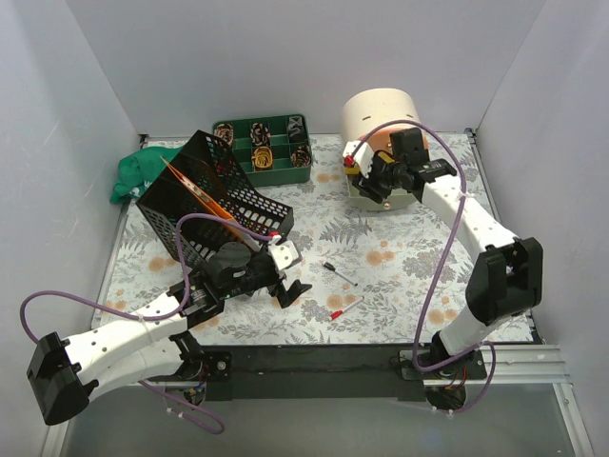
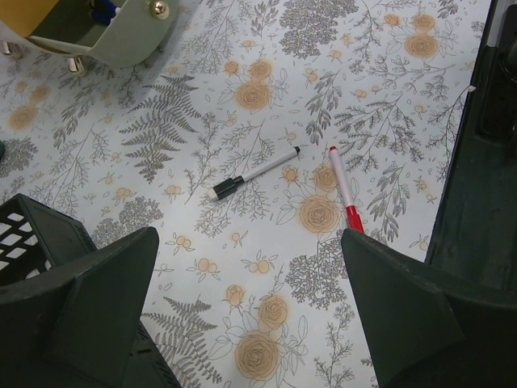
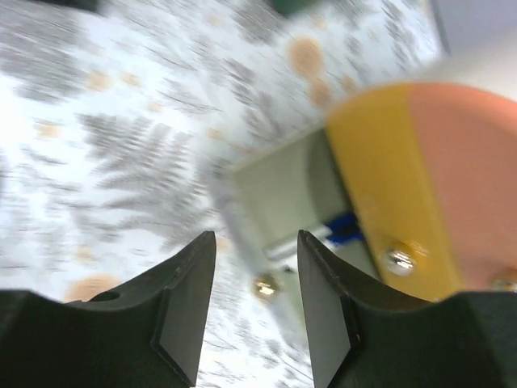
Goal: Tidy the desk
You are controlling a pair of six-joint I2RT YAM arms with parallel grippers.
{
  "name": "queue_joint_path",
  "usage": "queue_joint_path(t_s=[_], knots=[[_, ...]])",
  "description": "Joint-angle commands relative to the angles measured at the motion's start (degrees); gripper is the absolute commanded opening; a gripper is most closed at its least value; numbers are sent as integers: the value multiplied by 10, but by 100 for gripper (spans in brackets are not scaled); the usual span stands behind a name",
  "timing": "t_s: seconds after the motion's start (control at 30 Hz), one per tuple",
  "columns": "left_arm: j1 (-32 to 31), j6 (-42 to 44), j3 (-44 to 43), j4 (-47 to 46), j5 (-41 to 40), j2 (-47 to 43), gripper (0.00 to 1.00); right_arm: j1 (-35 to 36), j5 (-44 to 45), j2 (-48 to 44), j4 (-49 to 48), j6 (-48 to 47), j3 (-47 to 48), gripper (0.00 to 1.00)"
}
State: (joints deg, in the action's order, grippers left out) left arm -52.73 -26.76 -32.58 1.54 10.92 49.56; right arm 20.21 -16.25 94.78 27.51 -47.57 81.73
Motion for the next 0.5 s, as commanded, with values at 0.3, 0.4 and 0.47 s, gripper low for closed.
queue_joint_path(t_s=[0.3,0.4,0.47], knots=[[-1,18,-6,10,-33,-13,98,155,-68,-74,55,112,-220,63],[-1,20,-4,10,-34,-15,98,179,-23,-79,25,135,-250,66],[-1,22,-4,11,-36,-16,98,189,5,-74,16,148,-256,67]])
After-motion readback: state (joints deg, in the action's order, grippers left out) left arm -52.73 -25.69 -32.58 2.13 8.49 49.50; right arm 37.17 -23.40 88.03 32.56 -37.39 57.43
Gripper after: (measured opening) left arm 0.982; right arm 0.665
